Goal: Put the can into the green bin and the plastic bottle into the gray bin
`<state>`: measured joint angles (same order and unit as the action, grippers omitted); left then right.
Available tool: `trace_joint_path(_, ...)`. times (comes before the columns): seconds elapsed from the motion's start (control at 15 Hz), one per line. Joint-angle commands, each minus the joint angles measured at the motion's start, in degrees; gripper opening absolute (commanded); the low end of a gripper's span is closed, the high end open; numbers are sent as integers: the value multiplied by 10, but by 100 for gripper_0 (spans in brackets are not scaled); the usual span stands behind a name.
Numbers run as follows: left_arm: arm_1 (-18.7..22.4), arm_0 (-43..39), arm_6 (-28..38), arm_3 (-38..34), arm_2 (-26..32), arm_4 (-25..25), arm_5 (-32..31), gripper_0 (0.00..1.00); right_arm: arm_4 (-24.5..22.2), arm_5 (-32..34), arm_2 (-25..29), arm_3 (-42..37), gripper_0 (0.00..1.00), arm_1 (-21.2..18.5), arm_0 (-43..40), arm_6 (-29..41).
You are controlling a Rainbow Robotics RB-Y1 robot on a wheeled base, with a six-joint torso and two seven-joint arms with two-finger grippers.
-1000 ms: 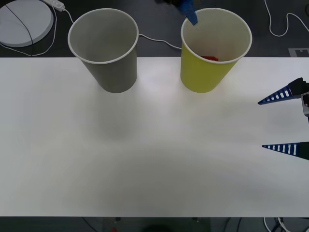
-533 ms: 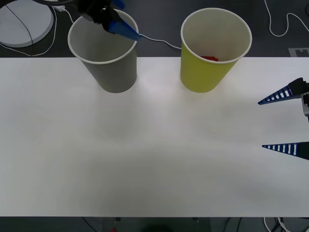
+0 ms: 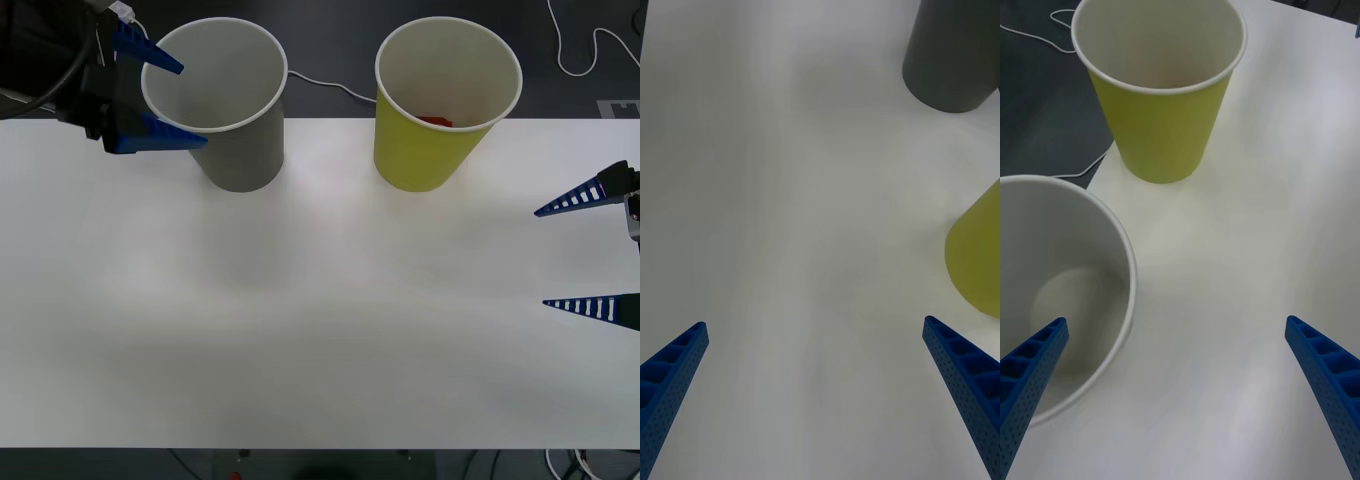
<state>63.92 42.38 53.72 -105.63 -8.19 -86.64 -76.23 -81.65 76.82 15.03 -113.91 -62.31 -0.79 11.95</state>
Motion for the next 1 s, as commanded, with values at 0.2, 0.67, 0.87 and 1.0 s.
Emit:
trace_joint_path(0.2, 8, -101, -121, -15, 73, 14, -26, 100, 0, 0, 0, 0, 100, 0, 0, 0)
trace_joint_path(0.67, 8, -221, -273, -14, 128, 35, -34, 100, 0, 0, 0, 0, 100, 0, 0, 0)
trace_joint_path(0.87, 8, -274, -344, -14, 151, 39, -34, 100, 0, 0, 0, 0, 100, 0, 0, 0)
trace_joint_path(1.0, 8, -303, -387, -14, 163, 42, -34, 100, 0, 0, 0, 0, 100, 0, 0, 0)
